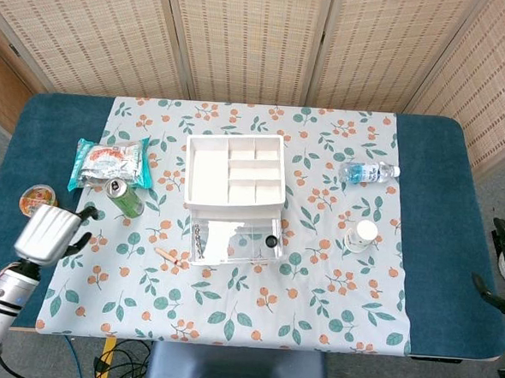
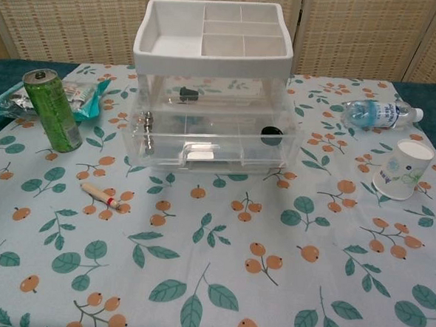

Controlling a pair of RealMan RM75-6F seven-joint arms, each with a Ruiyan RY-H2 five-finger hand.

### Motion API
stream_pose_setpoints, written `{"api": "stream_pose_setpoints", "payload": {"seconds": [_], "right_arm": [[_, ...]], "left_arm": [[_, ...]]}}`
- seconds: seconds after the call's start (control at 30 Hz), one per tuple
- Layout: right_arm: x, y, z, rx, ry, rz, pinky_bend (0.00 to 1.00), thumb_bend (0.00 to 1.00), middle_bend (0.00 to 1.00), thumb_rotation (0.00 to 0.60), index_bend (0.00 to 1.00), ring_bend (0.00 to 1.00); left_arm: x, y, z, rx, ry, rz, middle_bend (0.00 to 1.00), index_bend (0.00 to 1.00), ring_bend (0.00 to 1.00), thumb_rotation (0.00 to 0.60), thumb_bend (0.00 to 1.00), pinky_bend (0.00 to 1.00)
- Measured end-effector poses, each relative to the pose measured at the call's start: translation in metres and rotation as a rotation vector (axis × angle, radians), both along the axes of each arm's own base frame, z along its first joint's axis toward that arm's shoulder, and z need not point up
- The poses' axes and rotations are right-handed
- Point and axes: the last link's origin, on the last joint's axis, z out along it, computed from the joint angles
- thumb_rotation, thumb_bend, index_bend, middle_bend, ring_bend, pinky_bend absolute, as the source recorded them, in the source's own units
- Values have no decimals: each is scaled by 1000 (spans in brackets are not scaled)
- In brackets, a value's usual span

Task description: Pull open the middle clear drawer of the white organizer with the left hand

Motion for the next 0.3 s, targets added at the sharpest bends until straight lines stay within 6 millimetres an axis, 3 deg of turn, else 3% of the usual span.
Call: {"api": "stream_pose_setpoints", "payload": {"seconds": [0.17,0.3], "right_arm": [[-1,-1,-12,67,-19,4,103,332,108,600,0,116],[-1,0,-23,120,-58,8,102,331,108,600,0,116]], "left_arm": [[-30,-20,20,95,-15,179,518,281,410,600,321,561],[-43,-41,24,151,-19,241,504,278,397,600,322,544]]}}
